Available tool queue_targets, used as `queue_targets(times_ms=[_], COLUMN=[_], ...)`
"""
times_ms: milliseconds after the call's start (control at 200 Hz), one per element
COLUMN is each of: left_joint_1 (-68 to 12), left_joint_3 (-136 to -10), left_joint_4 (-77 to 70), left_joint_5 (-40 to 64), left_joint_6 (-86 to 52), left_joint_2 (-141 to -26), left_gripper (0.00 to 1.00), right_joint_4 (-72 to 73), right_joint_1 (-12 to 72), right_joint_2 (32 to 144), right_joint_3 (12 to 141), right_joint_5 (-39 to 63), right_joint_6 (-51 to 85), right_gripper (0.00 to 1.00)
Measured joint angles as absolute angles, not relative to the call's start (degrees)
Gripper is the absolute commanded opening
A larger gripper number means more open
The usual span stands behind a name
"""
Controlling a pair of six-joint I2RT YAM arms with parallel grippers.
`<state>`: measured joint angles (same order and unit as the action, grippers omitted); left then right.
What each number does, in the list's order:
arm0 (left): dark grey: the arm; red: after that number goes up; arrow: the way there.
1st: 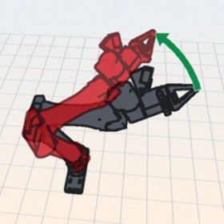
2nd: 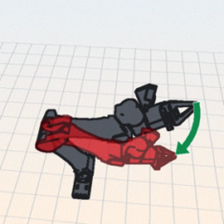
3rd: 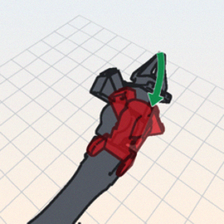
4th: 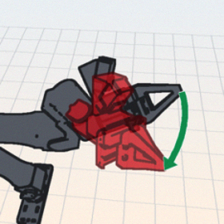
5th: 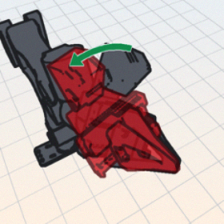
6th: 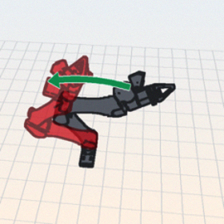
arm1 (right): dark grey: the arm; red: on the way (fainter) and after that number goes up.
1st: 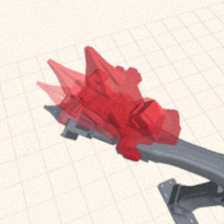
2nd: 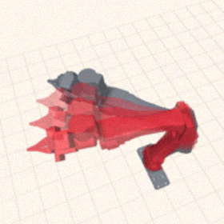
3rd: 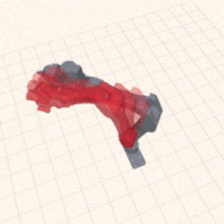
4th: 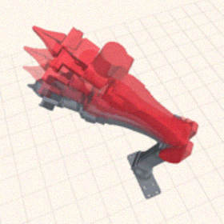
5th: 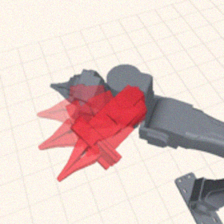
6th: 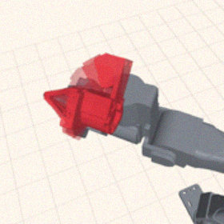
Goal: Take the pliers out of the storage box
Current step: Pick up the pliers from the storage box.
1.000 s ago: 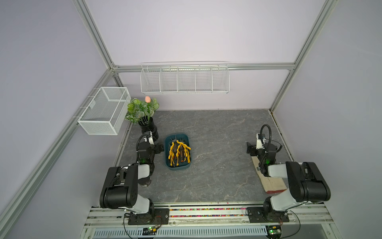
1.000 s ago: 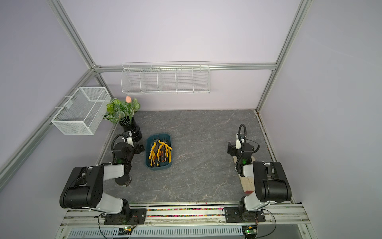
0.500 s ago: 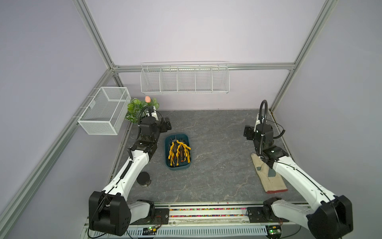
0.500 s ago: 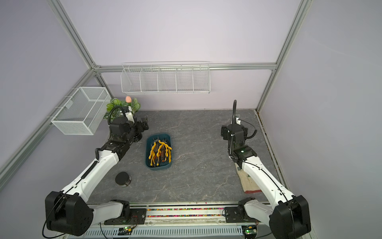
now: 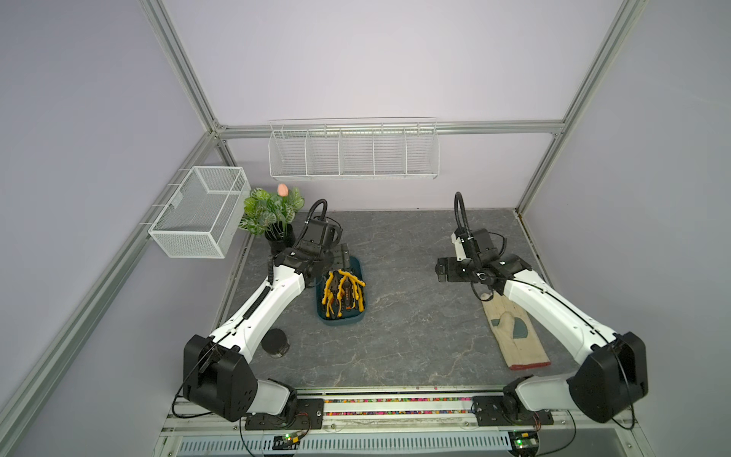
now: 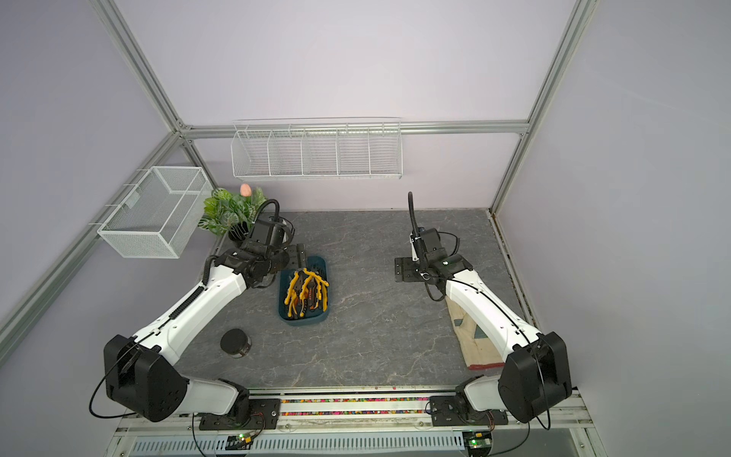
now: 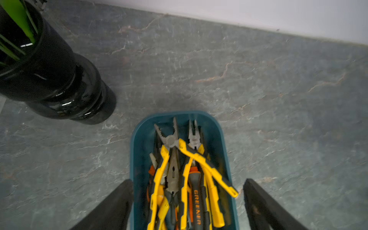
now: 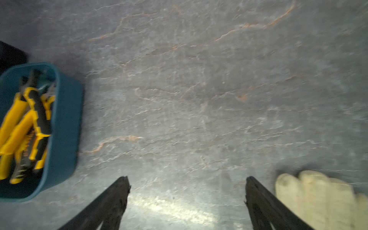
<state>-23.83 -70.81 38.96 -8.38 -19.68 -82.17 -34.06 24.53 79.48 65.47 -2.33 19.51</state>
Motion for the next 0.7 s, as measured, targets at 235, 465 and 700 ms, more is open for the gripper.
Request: queue_targets(times_ms=[235,465,700], left_joint_1=[-18.39,-17.21,-17.32], left_joint_3=[-71.68,-72.99,-73.47], left_joint_4=[44.42,47.31,48.53], left_joint_5=[0.73,5.65,5.43], left_joint_6=[-16.6,-15.55,-15.42], left_joint_2=[-94.72,-99.83,-100.09], left_gripper=[0.65,0.64,0.56], right_joint_4=[-33.76,-33.58,-32.71], right_joint_1=[25.91,26.13,26.13], right_joint_2=[79.07,77.23,76.25], right_joint_3=[61.71,57.47,55.83], right_joint_5=[2.48,2.63,2.63], right_joint_6=[21.47,21.85,22.31], right_gripper=[0.81,0.82,0.82])
